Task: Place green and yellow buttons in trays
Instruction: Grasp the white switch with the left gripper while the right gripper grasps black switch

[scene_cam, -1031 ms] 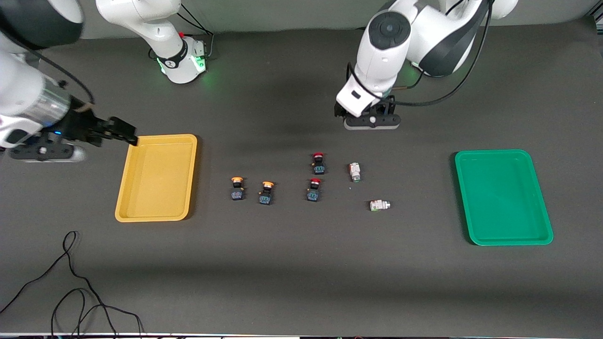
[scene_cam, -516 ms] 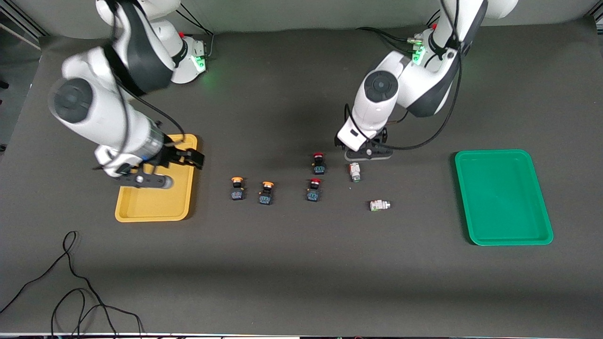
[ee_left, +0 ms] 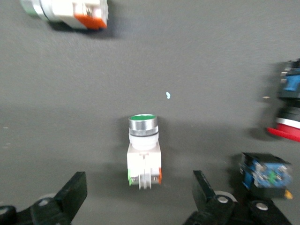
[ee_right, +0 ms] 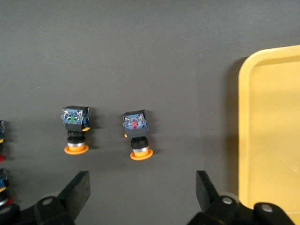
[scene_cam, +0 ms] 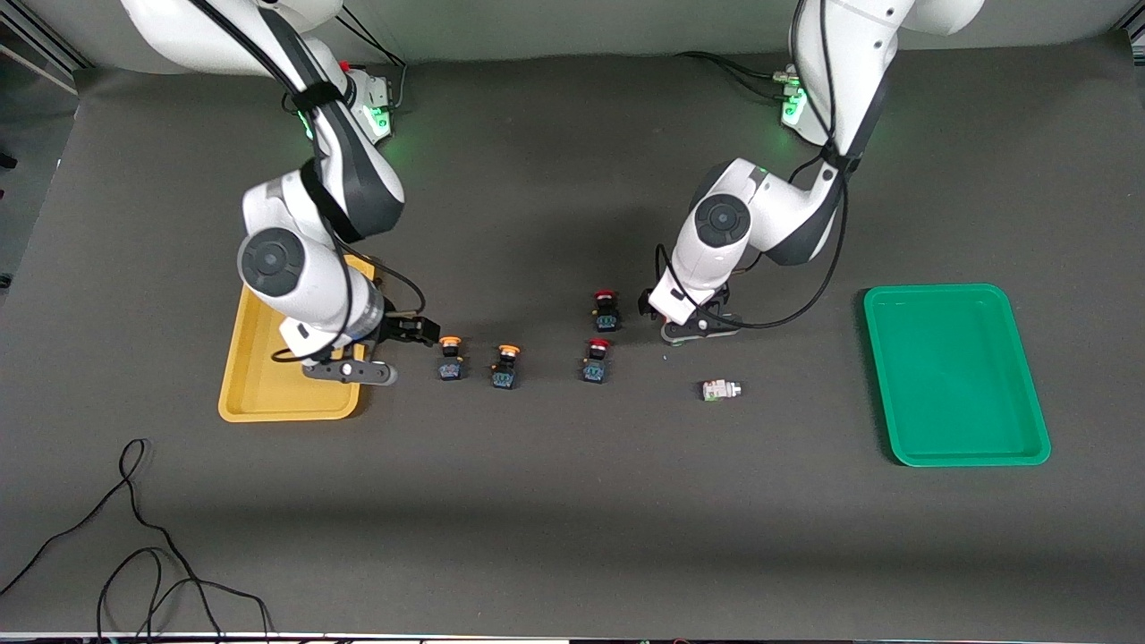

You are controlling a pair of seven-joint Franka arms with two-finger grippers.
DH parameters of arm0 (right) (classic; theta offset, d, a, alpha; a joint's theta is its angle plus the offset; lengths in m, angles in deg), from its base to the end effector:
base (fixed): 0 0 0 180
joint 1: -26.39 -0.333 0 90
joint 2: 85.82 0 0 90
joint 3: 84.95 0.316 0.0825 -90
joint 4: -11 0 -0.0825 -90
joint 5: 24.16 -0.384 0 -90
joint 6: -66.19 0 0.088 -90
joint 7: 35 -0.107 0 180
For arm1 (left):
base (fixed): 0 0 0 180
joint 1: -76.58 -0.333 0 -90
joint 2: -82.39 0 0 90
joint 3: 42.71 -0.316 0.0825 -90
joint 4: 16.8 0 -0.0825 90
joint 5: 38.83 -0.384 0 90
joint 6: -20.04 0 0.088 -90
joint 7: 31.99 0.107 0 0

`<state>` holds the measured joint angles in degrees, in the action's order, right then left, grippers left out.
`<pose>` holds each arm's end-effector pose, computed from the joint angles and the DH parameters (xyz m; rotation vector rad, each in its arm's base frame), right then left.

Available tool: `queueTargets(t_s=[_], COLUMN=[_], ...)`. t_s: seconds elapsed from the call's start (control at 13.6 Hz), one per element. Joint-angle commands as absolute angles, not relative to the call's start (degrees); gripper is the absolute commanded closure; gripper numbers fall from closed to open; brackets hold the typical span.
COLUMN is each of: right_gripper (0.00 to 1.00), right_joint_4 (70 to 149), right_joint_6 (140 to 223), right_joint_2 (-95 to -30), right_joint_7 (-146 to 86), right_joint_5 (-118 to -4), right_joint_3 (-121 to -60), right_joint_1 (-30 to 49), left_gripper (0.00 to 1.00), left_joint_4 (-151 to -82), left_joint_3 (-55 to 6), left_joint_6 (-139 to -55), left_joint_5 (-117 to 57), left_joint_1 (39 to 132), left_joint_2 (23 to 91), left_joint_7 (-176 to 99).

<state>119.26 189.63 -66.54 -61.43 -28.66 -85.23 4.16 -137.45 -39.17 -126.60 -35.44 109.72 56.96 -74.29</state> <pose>0.5712 0.2338 0.3226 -3.1049 0.1922 0.1413 0.4674 -0.3469 0.2046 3.0800 0.2368 -0.0463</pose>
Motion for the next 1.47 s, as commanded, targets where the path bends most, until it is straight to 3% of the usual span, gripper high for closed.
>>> queueTargets(t_s=[0.0, 0.15, 0.22, 0.37, 0.44, 0.66, 0.74, 0.81, 0.88, 1.1, 1.4], right_gripper=[0.01, 0.01, 0.0, 0.01, 0.01, 0.01, 0.08, 0.43, 0.96, 1.0, 1.0], right_joint_4=[118.84, 118.84, 118.84, 118.84, 118.84, 118.84, 118.84, 118.84, 118.75, 118.66, 118.14], right_joint_6=[193.79, 197.31, 199.24, 202.76, 204.08, 205.84, 206.28, 206.29, 206.29, 205.41, 197.7], right_joint_2=[-62.01, -58.5, -57.0, -54.1, -53.04, -50.93, -50.58, -50.48, -50.57, -51.62, -58.28], right_joint_7=[-63.65, -63.65, -63.65, -63.57, -63.57, -63.57, -63.57, -63.57, -63.65, -64.0, -64.27], right_joint_5=[-29.52, -29.52, -29.52, -29.52, -29.52, -29.52, -29.52, -29.52, -29.52, -29.96, -30.84], right_joint_3=[-85.57, -85.57, -85.66, -85.57, -85.57, -85.66, -85.66, -85.66, -85.57, -85.57, -86.09], right_joint_1=[2.66, 1.27, 1.08, 1.08, 1.08, 0.55, 0.47, 0.29, 0.29, 0.55, 0.9], left_gripper=[0.0, 0.02, 0.11, 0.5, 0.61, 0.78, 0.79, 0.79, 0.8, 0.8, 0.79], left_joint_4=[-136.68, -136.51, -136.6, -136.6, -136.6, -136.51, -136.42, -135.99, -135.81, -135.2, -130.46], left_joint_3=[-39.02, -39.02, -39.02, -39.02, -39.02, -38.93, -38.93, -38.93, -38.93, -38.93, -38.93], left_joint_6=[-128.75, -128.93, -128.85, -128.85, -128.76, -128.67, -128.5, -127.89, -127.71, -122.82, -100.69], left_joint_5=[-35.05, -35.05, -35.05, -35.05, -35.14, -35.05, -35.05, -35.05, -35.05, -35.05, -34.79], left_joint_1=[109.98, 109.98, 110.07, 110.25, 110.25, 110.16, 110.16, 109.98, 109.81, 109.81, 106.75], left_joint_2=[54.8, 54.1, 54.09, 54.36, 54.44, 54.62, 54.88, 55.23, 55.5, 60.4, 72.52], left_joint_7=[-76.73, -76.73, -76.82, -76.82, -76.82, -77.08, -77.34, -77.43, -77.52, -79.89, -78.93])
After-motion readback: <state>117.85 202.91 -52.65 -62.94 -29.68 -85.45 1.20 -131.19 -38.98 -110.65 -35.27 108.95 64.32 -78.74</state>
